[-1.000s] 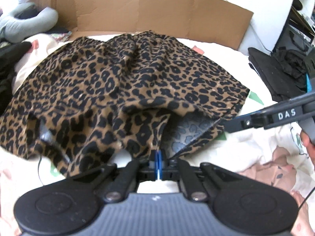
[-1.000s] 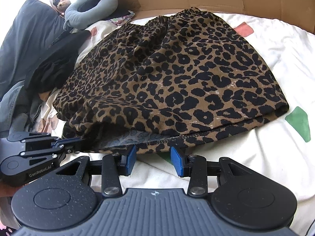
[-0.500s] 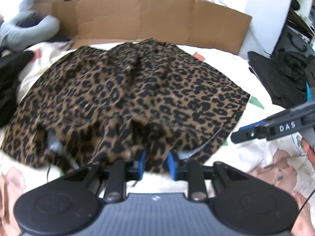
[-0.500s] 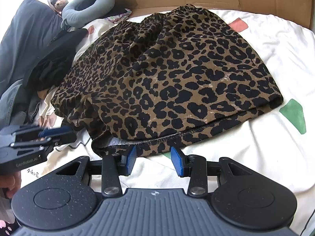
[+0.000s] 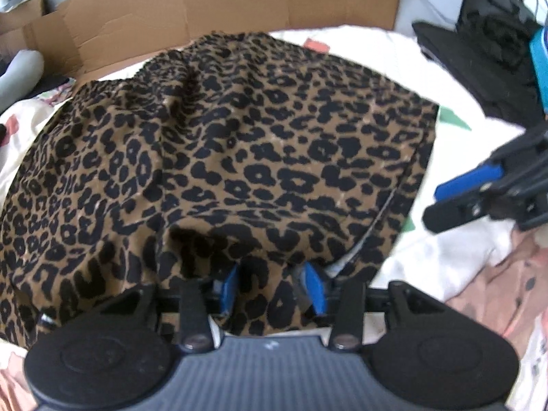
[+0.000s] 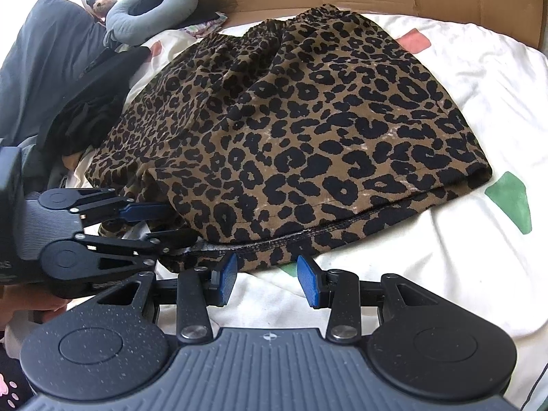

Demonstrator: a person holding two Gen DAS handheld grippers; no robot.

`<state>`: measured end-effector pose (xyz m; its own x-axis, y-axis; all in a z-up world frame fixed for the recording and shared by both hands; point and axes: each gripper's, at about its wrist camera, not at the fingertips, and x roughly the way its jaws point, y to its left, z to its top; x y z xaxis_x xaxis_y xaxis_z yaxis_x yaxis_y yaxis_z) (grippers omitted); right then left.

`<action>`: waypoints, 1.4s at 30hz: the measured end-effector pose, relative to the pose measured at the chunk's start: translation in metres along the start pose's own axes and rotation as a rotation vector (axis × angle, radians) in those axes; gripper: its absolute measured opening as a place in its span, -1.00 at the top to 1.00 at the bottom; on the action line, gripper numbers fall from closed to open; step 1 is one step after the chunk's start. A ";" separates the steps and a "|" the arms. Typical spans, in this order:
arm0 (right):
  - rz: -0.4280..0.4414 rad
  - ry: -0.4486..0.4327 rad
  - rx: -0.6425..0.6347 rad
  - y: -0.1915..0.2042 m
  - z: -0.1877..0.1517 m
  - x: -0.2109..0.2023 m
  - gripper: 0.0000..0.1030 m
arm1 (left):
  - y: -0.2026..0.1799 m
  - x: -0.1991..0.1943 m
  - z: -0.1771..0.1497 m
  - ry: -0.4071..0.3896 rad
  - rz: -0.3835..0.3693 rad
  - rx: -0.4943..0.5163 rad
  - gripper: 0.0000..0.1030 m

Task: Fold clothes

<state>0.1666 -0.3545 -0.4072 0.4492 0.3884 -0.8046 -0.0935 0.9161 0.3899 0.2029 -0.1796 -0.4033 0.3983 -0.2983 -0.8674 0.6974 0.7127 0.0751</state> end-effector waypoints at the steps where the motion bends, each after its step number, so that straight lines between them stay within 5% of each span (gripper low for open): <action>1: -0.001 0.000 0.000 -0.001 0.000 0.000 0.10 | -0.001 0.003 0.000 0.007 0.010 0.011 0.14; 11: 0.002 0.001 0.000 0.000 0.001 0.001 0.10 | 0.002 0.010 0.004 0.011 0.077 0.040 0.20; 12: 0.005 0.000 -0.003 0.001 0.002 0.001 0.10 | 0.003 0.011 0.005 0.010 0.076 0.040 0.33; 14: 0.009 -0.003 -0.007 0.003 0.003 0.000 0.10 | 0.006 0.010 0.005 0.011 0.068 0.028 0.94; 32: 0.037 -0.038 -0.016 0.015 0.009 -0.011 0.10 | 0.005 -0.064 -0.021 -0.118 0.026 -0.084 0.97; 42: 0.185 -0.011 0.042 0.039 0.017 -0.001 0.10 | 0.009 -0.069 -0.043 -0.113 0.048 -0.153 0.98</action>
<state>0.1776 -0.3214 -0.3838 0.4373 0.5488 -0.7125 -0.1381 0.8238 0.5498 0.1566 -0.1255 -0.3641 0.4991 -0.3252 -0.8032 0.5810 0.8133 0.0317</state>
